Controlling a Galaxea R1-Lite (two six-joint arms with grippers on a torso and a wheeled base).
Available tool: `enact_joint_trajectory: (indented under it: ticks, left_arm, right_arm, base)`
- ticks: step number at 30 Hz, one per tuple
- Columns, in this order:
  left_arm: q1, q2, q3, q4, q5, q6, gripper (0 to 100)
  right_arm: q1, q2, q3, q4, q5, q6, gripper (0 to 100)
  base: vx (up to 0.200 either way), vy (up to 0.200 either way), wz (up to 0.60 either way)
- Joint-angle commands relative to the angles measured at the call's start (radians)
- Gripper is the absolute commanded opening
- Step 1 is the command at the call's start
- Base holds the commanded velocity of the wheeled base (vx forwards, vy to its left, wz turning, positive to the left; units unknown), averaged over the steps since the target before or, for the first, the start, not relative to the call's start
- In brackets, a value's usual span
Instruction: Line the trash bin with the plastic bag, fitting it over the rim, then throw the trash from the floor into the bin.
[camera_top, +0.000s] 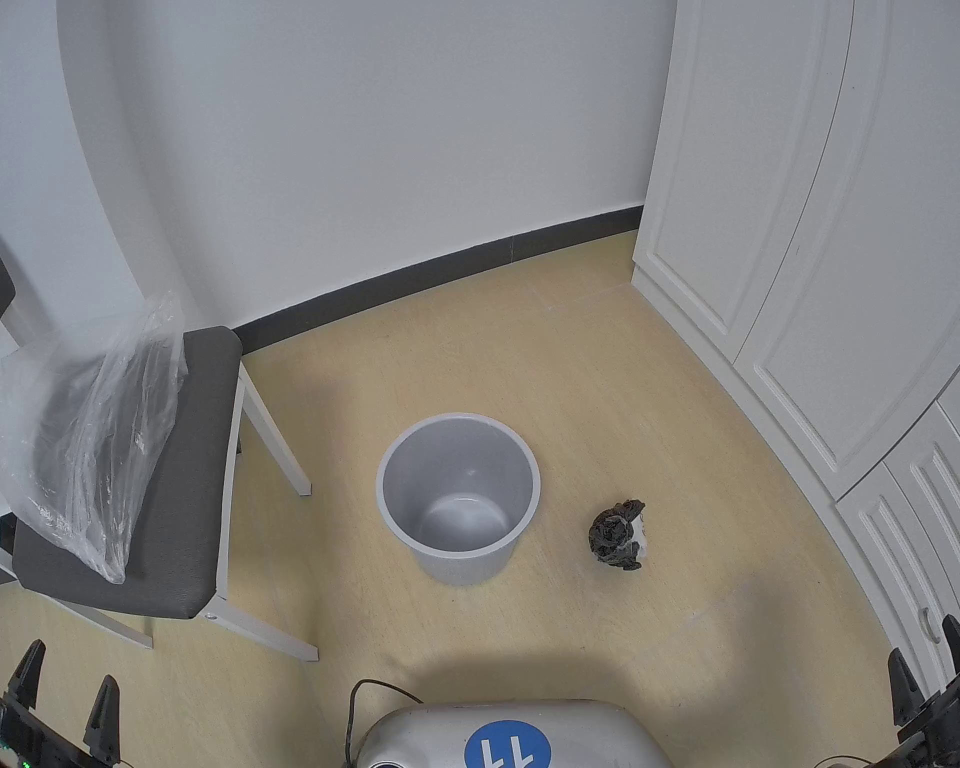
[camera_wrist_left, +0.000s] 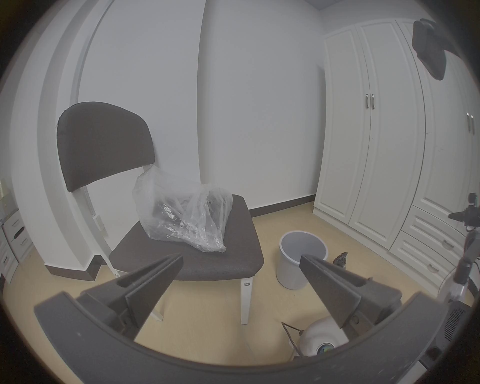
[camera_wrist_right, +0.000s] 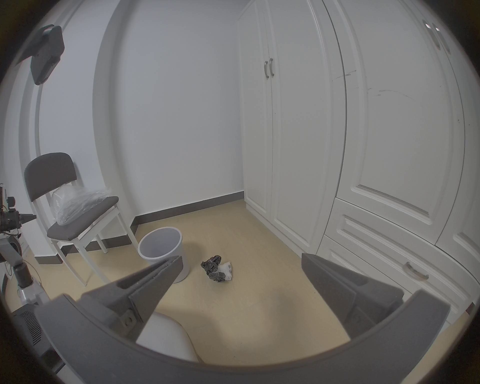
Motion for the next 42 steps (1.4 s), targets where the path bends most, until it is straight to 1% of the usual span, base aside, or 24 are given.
enact_joint_trajectory:
  ticks: [1, 9, 13, 29, 30, 32, 33, 34, 35, 37, 39, 42]
  left_arm:
    - [0.0, -0.016, 0.018, 0.0, 0.0, -0.001, 100]
    - [0.0, -0.016, 0.018, 0.0, 0.001, -0.005, 100]
    - [0.001, -0.016, 0.018, 0.0, -0.025, 0.048, 100]
    - [0.001, -0.016, 0.018, -0.002, -0.029, 0.036, 100]
    - [0.001, -0.016, 0.018, -0.008, -0.029, 0.036, 100]
    - [0.001, -0.016, -0.013, -0.063, -0.034, 0.027, 100]
    - [0.001, -0.016, -0.044, -0.103, -0.045, 0.009, 100]
    - [0.001, -0.016, -0.077, -0.134, -0.075, -0.025, 100]
    - [0.001, -0.016, -0.104, -0.132, -0.123, -0.039, 100]
    - [0.003, -0.016, -0.11, -0.129, -0.147, -0.031, 100]
    - [0.003, -0.016, -0.114, -0.123, -0.153, -0.017, 100]
    - [0.0, 0.001, -0.119, -0.108, -0.157, -0.008, 100]
  right_arm:
    - [0.001, -0.016, 0.015, 0.0, 0.0, -0.001, 100]
    - [-0.001, -0.016, 0.016, 0.0, 0.0, -0.006, 100]
    - [-0.002, -0.016, 0.015, 0.002, 0.004, -0.044, 100]
    - [-0.001, -0.016, 0.016, 0.0, 0.009, -0.026, 100]
    - [-0.001, -0.016, 0.016, 0.0, 0.007, -0.027, 100]
    - [-0.002, -0.016, -0.005, -0.028, 0.01, -0.034, 100]
    - [-0.002, -0.016, -0.034, -0.071, 0.017, -0.026, 100]
    - [-0.001, -0.007, -0.091, -0.114, 0.043, -0.021, 100]
    - [0.001, 0.015, -0.15, -0.117, 0.095, -0.023, 100]
    - [-0.004, 0.034, -0.18, -0.112, 0.135, -0.03, 100]
    - [-0.018, 0.064, -0.206, -0.109, 0.167, -0.038, 100]
    - [-0.027, 0.122, -0.209, -0.11, 0.171, -0.037, 100]
  base:
    - [0.0, 0.0, 0.0]
    - [0.0, 0.0, 0.0]
    - [0.0, 0.0, 0.0]
    - [0.0, 0.0, 0.0]
    - [0.0, 0.0, 0.0]
    - [0.0, 0.0, 0.0]
    - [0.0, 0.0, 0.0]
    - [0.0, 0.0, 0.0]
    - [0.0, 0.0, 0.0]
    - [0.0, 0.0, 0.0]
    - [0.0, 0.0, 0.0]
    - [0.0, 0.0, 0.0]
